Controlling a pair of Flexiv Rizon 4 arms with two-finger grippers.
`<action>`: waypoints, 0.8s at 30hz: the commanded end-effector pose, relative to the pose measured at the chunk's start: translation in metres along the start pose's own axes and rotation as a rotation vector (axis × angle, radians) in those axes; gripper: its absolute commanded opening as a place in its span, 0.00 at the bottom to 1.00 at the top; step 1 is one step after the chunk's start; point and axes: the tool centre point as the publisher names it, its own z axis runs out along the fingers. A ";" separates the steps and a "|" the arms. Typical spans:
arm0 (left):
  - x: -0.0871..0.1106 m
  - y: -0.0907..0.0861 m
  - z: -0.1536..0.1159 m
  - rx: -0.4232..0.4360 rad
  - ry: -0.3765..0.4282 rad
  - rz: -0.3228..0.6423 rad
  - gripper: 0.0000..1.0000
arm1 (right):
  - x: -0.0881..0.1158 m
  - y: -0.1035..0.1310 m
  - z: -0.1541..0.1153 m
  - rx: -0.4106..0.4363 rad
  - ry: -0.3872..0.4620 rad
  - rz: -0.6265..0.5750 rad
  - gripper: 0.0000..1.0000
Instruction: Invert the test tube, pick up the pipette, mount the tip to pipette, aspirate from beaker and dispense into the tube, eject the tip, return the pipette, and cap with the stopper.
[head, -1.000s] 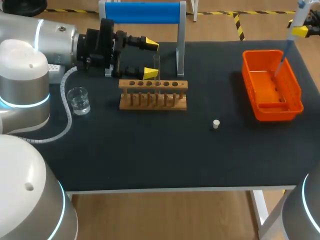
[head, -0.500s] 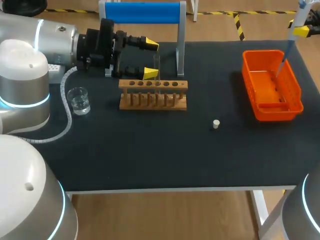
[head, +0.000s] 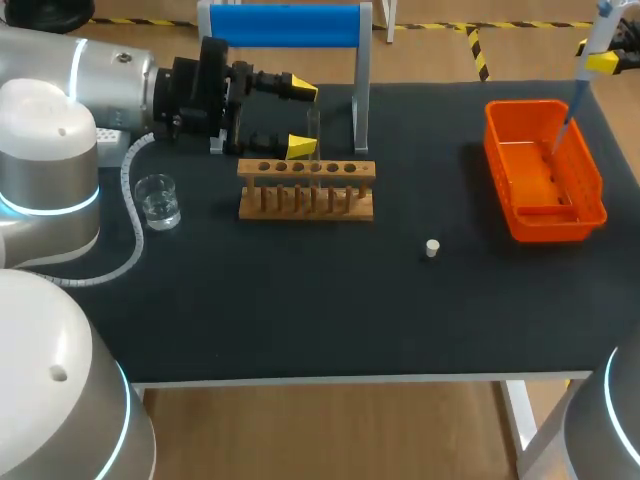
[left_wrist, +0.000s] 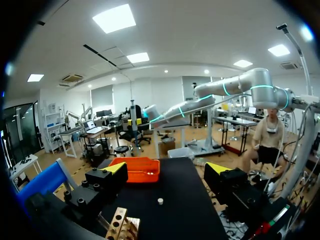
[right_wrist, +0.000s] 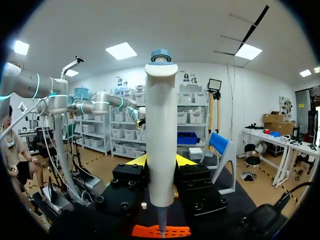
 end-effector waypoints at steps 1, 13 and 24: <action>0.000 0.000 0.000 0.000 0.000 0.000 1.00 | -0.003 0.000 -0.003 0.001 0.010 0.000 0.00; -0.003 -0.009 0.015 -0.002 -0.001 0.001 1.00 | -0.003 0.000 -0.003 0.001 0.010 0.000 0.00; -0.020 -0.032 0.088 -0.030 0.020 -0.004 1.00 | -0.003 0.000 -0.003 0.001 0.010 0.000 0.00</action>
